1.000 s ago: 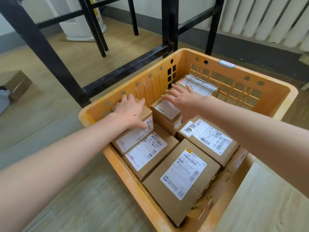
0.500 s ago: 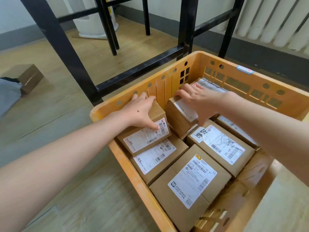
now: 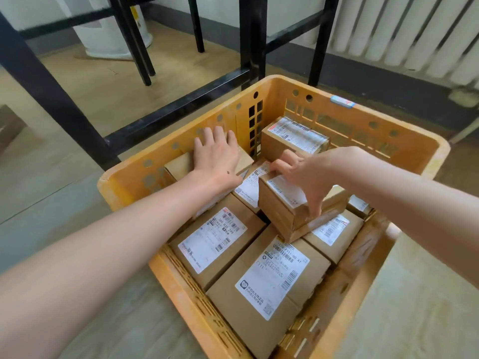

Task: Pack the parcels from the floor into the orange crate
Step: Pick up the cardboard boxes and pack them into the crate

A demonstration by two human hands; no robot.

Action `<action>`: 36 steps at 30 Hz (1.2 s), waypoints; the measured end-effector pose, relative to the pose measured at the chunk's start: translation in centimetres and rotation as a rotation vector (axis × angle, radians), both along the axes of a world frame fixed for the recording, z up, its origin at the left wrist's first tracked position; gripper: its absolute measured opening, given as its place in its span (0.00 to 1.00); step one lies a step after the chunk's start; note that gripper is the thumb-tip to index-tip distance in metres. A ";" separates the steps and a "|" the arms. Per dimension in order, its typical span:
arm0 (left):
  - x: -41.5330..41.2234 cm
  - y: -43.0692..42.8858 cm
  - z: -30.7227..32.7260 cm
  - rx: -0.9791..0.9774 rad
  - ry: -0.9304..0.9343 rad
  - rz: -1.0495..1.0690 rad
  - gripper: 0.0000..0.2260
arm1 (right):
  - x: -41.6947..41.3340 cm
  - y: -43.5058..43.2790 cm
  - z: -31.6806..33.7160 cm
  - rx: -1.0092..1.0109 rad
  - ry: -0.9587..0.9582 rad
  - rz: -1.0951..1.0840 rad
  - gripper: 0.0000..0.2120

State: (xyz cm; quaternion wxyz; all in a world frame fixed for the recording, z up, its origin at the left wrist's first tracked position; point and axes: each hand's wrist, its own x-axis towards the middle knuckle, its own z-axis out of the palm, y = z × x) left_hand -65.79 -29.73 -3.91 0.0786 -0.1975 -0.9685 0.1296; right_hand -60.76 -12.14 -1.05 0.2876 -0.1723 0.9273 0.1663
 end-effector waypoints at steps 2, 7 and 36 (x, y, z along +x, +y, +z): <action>0.1 0.0 -0.3 -0.011 0.007 -0.007 0.46 | 0.2 0.5 -0.2 -0.022 0.010 0.004 0.61; 0.1 -0.3 0.8 -0.076 -0.031 0.012 0.43 | 0.0 1.2 0.4 -0.106 0.037 -0.020 0.60; -2.5 -5.0 3.6 0.131 -0.553 0.021 0.38 | -5.6 -2.5 -2.3 -0.246 0.249 0.139 0.60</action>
